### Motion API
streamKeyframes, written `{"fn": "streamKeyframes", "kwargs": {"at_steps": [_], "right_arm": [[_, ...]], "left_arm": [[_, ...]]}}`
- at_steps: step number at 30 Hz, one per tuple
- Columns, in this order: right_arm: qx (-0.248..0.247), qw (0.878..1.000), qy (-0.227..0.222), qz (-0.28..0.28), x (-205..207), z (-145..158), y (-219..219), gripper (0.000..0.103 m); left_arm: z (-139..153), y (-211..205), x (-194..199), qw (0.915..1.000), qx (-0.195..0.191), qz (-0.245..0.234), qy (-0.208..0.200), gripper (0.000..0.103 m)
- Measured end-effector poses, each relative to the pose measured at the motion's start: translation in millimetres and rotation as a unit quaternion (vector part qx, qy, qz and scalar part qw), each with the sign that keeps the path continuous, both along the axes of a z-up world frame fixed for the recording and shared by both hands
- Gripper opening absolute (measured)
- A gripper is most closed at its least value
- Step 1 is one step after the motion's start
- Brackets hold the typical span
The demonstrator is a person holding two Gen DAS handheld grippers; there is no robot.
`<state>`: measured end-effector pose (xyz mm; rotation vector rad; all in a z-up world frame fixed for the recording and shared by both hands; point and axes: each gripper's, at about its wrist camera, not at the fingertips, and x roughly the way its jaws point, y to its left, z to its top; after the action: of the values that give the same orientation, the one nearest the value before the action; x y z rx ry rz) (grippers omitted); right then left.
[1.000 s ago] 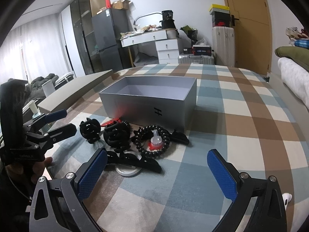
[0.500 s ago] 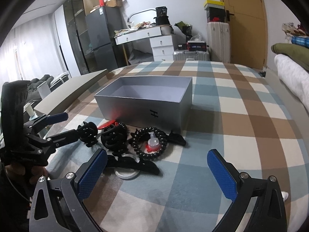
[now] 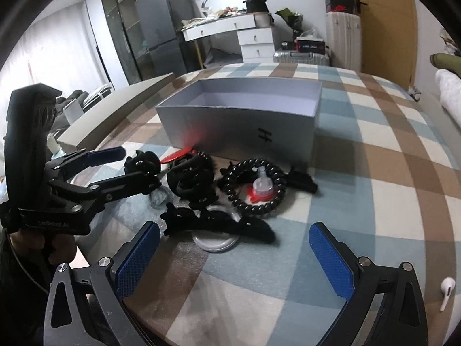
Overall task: Organize jewelry
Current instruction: 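Grasp a black claw clip with the left tool while the right tool approaches the pile, then grasp the long black claw clip with the right tool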
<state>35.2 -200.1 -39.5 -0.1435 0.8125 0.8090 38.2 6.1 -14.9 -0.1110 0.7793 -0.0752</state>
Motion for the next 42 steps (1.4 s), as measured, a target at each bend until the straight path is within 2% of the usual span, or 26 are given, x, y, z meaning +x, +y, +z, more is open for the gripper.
{"fn": "streamKeyframes", "kwargs": {"at_steps": [1, 2, 3, 4, 9, 14, 26, 29, 33, 42], "right_arm": [[0.001, 1.000, 0.003, 0.002, 0.5, -0.7, 1.0, 0.103], [0.002, 1.000, 0.005, 0.004, 0.4, -1.1, 1.5, 0.103], [0.002, 1.000, 0.006, 0.004, 0.4, -1.6, 2.2, 0.103], [0.001, 1.000, 0.007, 0.004, 0.1, -2.3, 3.3, 0.103], [-0.006, 1.000, 0.014, 0.008, -0.2, -5.8, 10.3, 0.103], [-0.021, 1.000, 0.003, 0.005, -2.8, -6.4, 20.8, 0.103], [-0.068, 0.997, -0.036, -0.021, -6.6, -11.4, 37.5, 0.103], [-0.066, 0.997, -0.036, -0.026, -7.0, -10.7, 34.2, 0.102], [-0.060, 0.997, -0.036, -0.027, -6.4, -9.0, 31.8, 0.093], [-0.034, 0.999, -0.037, -0.001, -18.4, -2.4, 15.5, 0.093]], "left_arm": [[-0.9, 0.6, 0.5, 1.0000, -0.004, -0.001, 0.002, 0.071], [-1.9, 2.0, 0.8, 0.9999, -0.010, -0.001, 0.005, 0.061], [-3.0, 4.0, 0.5, 0.9999, -0.015, -0.003, 0.006, 0.044], [-3.4, 5.1, 0.4, 0.9998, -0.020, -0.003, 0.007, 0.043], [0.8, 6.6, -8.5, 0.9997, -0.017, 0.012, -0.014, 0.042], [1.2, 9.5, -20.3, 0.9993, -0.015, 0.022, -0.025, 0.042], [4.9, 3.7, -21.5, 0.9988, 0.005, 0.021, -0.045, 0.042], [4.7, 3.6, -21.8, 0.9987, 0.005, 0.020, -0.046, 0.042], [5.7, 4.0, -22.0, 0.9986, 0.003, 0.022, -0.047, 0.042], [10.2, -0.9, -25.7, 0.9981, 0.007, 0.019, -0.058, 0.042]]}}
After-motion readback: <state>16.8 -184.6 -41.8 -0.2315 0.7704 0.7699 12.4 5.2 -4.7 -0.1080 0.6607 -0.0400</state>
